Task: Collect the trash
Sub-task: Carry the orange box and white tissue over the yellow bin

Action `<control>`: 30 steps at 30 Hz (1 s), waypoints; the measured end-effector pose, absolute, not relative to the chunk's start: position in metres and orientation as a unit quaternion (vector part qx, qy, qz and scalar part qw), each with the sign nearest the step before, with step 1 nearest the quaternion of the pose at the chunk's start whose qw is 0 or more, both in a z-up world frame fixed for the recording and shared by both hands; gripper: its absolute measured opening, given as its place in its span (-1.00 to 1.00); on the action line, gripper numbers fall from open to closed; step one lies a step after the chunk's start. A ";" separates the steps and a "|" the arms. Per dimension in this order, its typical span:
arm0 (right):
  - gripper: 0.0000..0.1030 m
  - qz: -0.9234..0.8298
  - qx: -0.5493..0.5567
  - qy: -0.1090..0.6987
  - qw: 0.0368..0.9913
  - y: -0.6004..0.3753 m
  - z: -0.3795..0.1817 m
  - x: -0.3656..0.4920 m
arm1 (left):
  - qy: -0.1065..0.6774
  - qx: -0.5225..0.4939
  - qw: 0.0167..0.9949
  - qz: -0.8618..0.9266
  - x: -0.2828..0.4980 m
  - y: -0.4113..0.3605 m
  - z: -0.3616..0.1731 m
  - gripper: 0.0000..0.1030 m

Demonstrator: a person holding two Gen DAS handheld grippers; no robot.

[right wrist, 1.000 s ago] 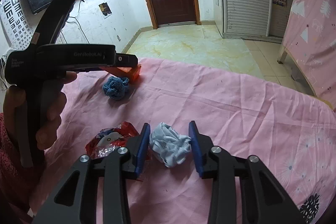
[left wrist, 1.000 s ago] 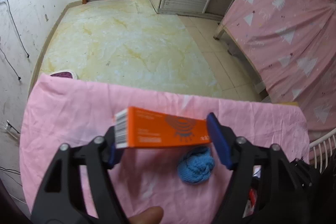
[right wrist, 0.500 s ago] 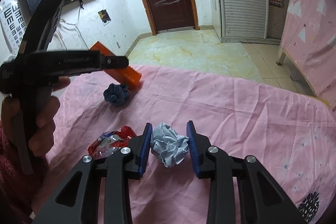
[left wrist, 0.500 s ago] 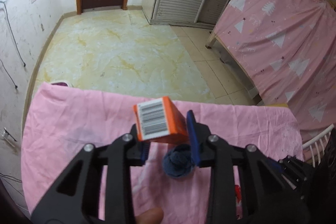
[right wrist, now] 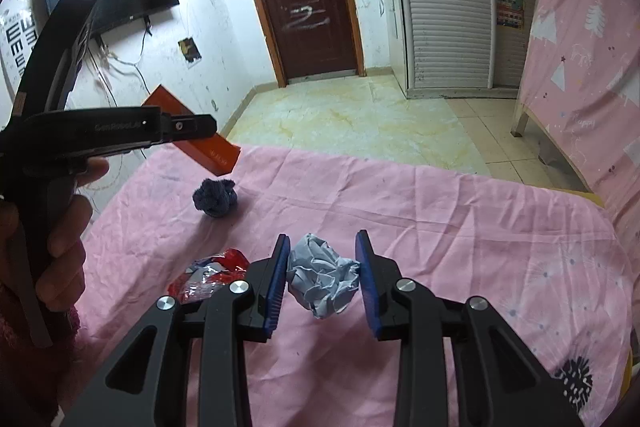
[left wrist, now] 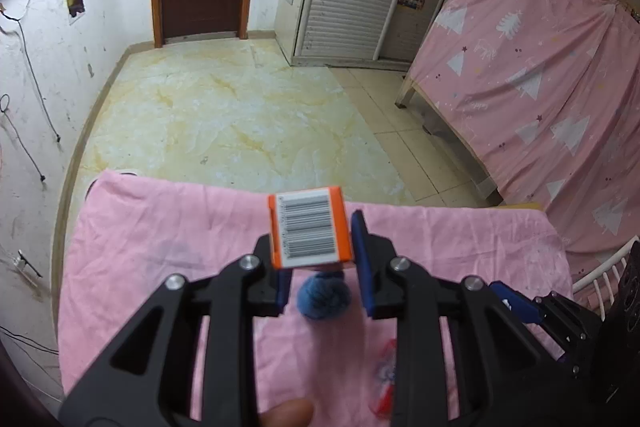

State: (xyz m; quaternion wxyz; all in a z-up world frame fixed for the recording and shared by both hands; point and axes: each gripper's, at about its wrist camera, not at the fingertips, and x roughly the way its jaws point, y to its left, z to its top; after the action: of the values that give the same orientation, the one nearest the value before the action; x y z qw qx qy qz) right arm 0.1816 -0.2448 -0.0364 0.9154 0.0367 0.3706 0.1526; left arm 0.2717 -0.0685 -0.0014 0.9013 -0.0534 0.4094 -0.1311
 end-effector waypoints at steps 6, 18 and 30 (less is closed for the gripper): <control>-0.48 0.149 0.056 0.351 0.923 -0.261 -0.022 0.163 | 0.395 -0.041 0.907 -0.136 0.247 -0.082 0.022 -0.51; -0.48 0.116 0.108 0.309 0.938 -0.331 0.004 0.105 | 0.367 0.008 0.912 -0.182 0.191 -0.156 0.058 -0.51; -0.48 0.046 0.160 0.268 0.949 -0.427 0.009 0.045 | 0.358 0.056 0.899 -0.248 0.144 -0.251 0.062 -0.51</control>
State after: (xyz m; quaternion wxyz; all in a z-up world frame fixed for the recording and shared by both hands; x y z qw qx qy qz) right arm 0.0445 -0.4268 0.0095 0.9489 0.1602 0.2680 0.0463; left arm 0.1440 -0.2512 0.0617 0.8987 0.0557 0.3576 -0.2478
